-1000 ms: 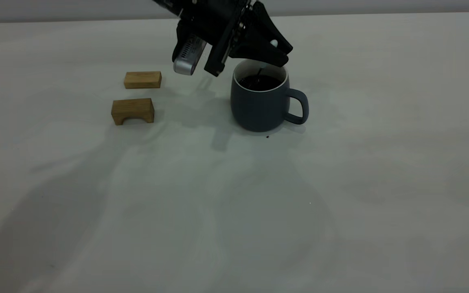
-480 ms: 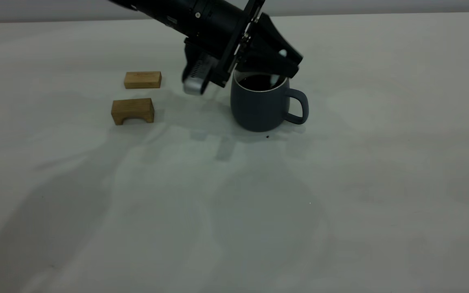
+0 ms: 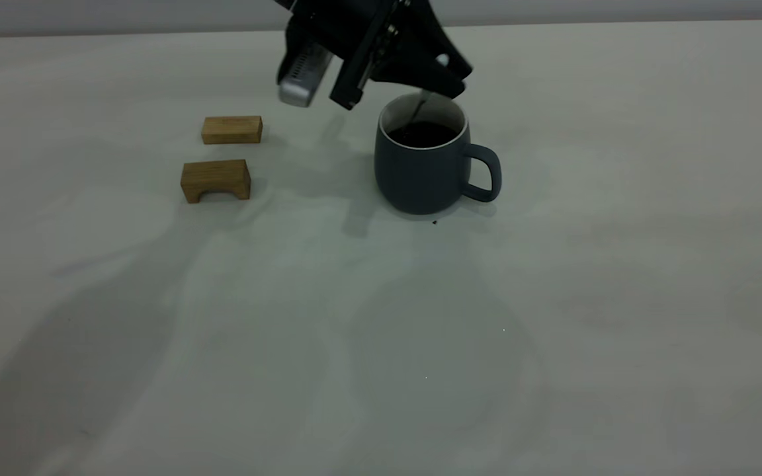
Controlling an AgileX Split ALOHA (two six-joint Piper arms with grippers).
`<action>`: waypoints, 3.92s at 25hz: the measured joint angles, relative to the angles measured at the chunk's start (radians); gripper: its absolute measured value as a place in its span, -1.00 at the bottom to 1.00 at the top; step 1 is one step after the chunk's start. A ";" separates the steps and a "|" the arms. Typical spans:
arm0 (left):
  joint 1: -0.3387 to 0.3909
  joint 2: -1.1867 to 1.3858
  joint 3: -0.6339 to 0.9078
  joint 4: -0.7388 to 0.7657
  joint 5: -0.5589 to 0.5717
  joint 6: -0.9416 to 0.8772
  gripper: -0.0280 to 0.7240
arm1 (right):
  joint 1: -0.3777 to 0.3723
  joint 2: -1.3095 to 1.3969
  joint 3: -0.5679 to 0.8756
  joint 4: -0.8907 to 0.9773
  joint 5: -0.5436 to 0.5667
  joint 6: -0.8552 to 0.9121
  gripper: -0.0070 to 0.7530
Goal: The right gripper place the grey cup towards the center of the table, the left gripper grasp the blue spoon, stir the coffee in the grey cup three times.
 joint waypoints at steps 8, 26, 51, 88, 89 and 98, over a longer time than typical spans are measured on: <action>0.000 0.028 0.000 -0.039 0.152 -0.097 -0.53 | 0.000 0.000 0.000 0.000 0.000 0.000 0.56; 0.030 0.058 -0.080 -0.015 0.151 -0.050 -0.55 | 0.000 0.000 0.000 0.000 0.000 0.000 0.56; 0.031 0.066 -0.088 0.046 0.081 -0.006 -0.63 | 0.000 0.000 0.000 0.000 0.000 0.000 0.56; -0.010 -0.581 -0.160 1.344 0.189 0.475 0.42 | 0.000 0.000 0.000 0.000 0.000 0.000 0.56; -0.010 -0.609 -0.149 1.347 0.189 0.516 0.42 | 0.000 0.000 0.000 0.000 0.000 0.000 0.56; 0.024 -0.971 0.350 1.396 0.189 0.571 0.42 | 0.000 0.000 0.000 0.000 0.000 0.000 0.56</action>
